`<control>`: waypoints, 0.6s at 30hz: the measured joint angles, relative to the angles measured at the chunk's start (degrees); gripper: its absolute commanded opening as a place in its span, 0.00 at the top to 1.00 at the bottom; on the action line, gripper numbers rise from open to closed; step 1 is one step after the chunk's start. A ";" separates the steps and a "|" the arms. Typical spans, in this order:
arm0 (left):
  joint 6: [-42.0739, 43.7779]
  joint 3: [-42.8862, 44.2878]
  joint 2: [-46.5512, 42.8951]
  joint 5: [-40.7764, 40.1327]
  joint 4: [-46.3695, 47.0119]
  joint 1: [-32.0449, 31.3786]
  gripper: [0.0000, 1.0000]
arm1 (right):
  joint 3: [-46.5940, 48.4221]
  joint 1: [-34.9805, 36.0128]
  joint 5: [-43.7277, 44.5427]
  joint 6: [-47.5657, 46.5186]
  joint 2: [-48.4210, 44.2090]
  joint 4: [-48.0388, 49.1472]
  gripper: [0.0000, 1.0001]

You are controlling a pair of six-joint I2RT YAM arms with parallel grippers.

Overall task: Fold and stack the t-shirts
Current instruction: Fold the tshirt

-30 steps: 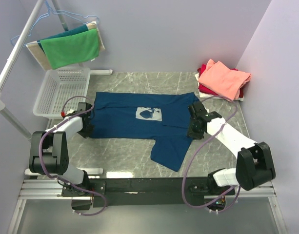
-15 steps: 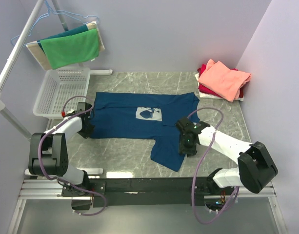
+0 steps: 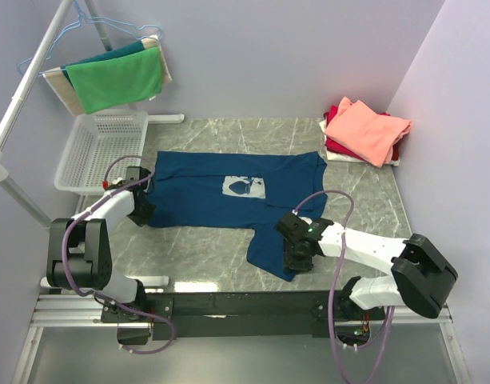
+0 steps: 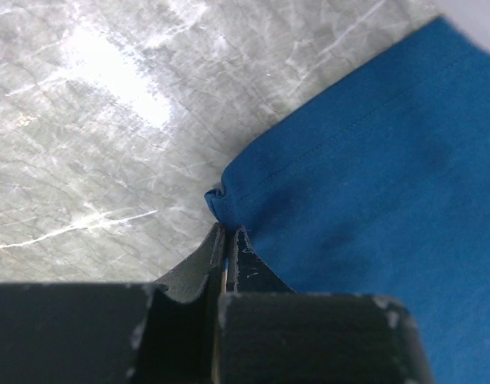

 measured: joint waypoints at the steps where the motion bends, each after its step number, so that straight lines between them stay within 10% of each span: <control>1: 0.13 0.13 0.00 0.20 -0.07 0.00 0.99 | -0.02 0.26 0.00 0.33 0.24 0.55 0.61; 7: 0.81 0.92 0.00 0.68 -0.57 0.00 0.99 | 0.39 1.68 -0.07 2.38 2.32 1.42 1.00; 18: 1.14 1.14 -1.03 0.63 -2.64 0.00 0.99 | 0.81 5.03 2.71 7.98 1.64 -1.75 1.00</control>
